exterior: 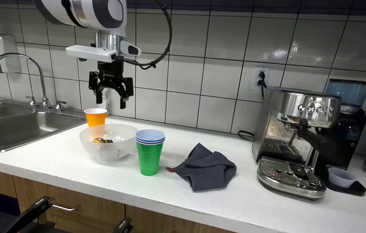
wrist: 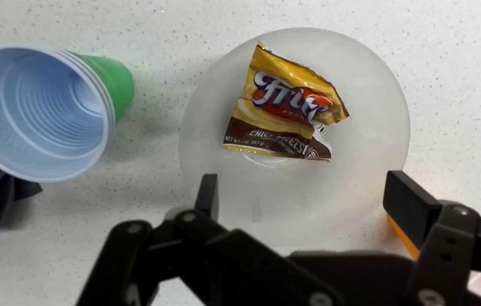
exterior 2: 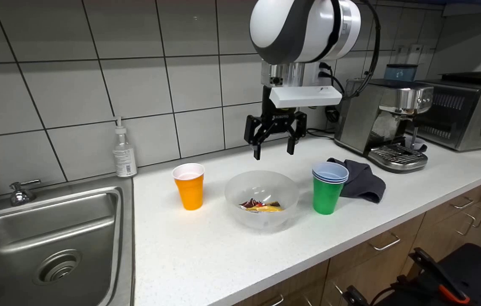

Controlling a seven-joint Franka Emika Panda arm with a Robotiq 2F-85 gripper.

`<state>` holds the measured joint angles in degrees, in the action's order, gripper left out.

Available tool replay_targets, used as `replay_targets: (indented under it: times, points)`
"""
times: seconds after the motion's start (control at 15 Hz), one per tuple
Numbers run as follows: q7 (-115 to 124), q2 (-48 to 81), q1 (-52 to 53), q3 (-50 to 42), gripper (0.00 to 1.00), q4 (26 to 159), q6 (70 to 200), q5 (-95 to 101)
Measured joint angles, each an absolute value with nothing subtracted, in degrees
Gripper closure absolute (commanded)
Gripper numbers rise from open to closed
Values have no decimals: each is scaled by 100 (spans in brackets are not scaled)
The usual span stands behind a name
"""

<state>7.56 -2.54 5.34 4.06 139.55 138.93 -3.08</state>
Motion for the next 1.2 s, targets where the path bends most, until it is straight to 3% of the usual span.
replay_targets:
  times: [0.67,1.2]
  points:
    - [854,-241,552,435,0,13955,13893,-300]
    - [2368,-119,853,833,0,13817,14088,-90]
